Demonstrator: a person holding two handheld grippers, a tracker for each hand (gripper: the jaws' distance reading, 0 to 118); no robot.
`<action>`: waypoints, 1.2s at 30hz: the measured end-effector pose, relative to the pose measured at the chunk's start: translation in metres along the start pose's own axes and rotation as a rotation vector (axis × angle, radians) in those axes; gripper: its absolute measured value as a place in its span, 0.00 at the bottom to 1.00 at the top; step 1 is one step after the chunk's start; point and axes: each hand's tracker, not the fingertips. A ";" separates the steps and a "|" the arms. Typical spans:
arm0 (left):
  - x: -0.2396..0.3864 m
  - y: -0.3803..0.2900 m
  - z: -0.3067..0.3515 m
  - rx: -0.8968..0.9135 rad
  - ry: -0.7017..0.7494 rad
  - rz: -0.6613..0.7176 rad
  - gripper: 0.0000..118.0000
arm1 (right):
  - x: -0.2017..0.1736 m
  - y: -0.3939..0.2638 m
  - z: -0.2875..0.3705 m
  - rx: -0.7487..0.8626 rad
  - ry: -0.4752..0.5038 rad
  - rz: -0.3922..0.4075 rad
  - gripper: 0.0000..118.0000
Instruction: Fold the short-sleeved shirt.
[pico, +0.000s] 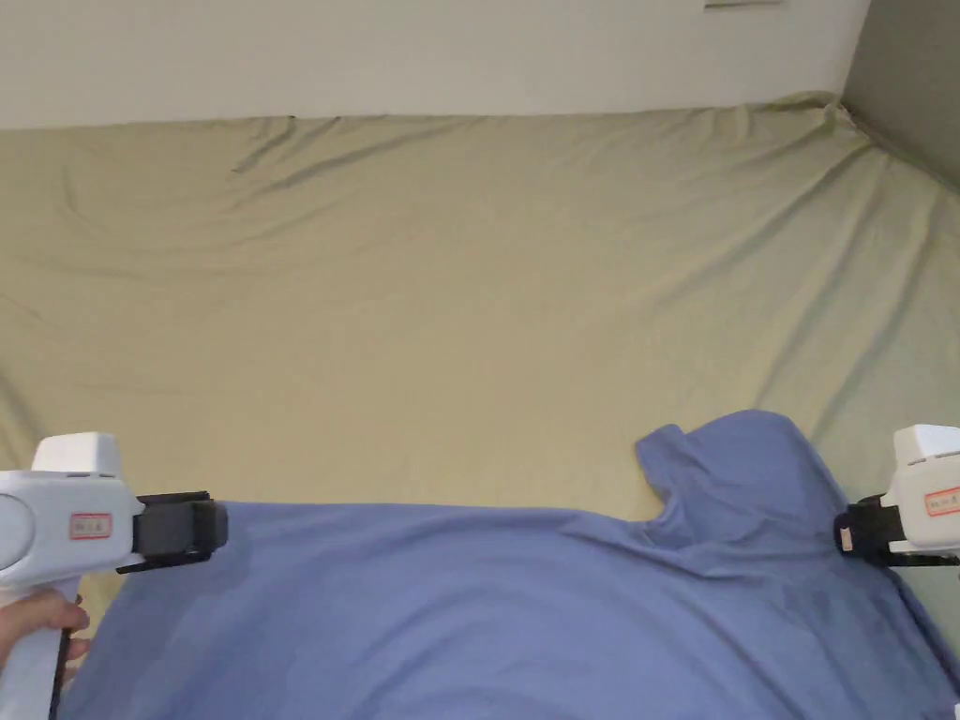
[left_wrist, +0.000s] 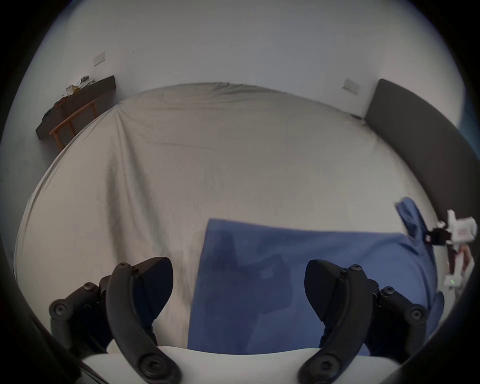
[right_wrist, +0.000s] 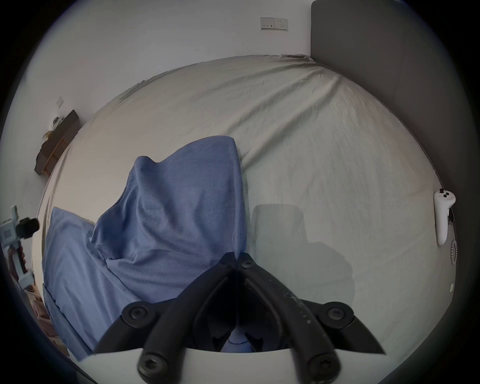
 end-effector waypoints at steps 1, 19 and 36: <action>0.001 0.005 -0.014 -0.007 0.002 0.016 0.76 | -0.001 0.003 -0.001 -0.001 0.001 -0.001 0.02; 0.004 0.024 -0.048 -0.009 0.020 -0.007 0.01 | -0.008 0.011 0.015 0.024 0.038 0.028 0.02; -0.028 -0.028 0.157 0.168 -0.116 -0.096 0.01 | -0.007 -0.044 0.157 0.183 0.205 0.010 0.02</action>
